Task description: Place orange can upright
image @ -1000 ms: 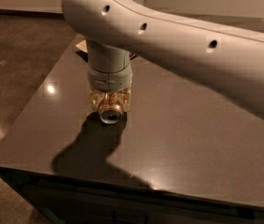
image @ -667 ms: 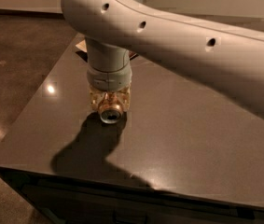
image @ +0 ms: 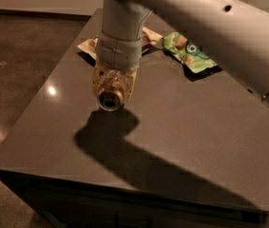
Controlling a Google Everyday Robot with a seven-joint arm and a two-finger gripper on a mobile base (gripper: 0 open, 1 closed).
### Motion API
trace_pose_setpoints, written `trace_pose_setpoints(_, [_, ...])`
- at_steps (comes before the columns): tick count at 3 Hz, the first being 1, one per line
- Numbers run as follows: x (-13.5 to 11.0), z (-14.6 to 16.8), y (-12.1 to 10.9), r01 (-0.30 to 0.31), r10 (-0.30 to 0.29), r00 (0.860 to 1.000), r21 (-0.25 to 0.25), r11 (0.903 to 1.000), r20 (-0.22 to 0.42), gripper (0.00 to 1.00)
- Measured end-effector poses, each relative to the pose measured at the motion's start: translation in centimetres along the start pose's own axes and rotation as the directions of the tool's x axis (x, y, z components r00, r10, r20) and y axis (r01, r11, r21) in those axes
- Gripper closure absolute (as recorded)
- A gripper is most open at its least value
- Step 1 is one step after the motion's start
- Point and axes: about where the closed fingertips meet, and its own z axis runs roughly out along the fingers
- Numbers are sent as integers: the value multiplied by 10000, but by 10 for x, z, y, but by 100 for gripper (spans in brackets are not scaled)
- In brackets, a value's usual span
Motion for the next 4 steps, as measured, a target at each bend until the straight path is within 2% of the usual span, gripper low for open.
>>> trace_pose_setpoints(1, [8, -24, -13, -1426, 1273, 9843, 1258, 9818, 1225, 100])
trace_pose_setpoints(2, [6, -43, -16, -3159, 2582, 9295, 2071, 9259, 2635, 100])
trace_pose_setpoints(3, [5, -55, -7, -5439, 4204, 8002, 2225, 8091, 4277, 100])
trace_pose_setpoints(4, [8, -62, 2, -7253, 5414, 6313, 1755, 6657, 5553, 100])
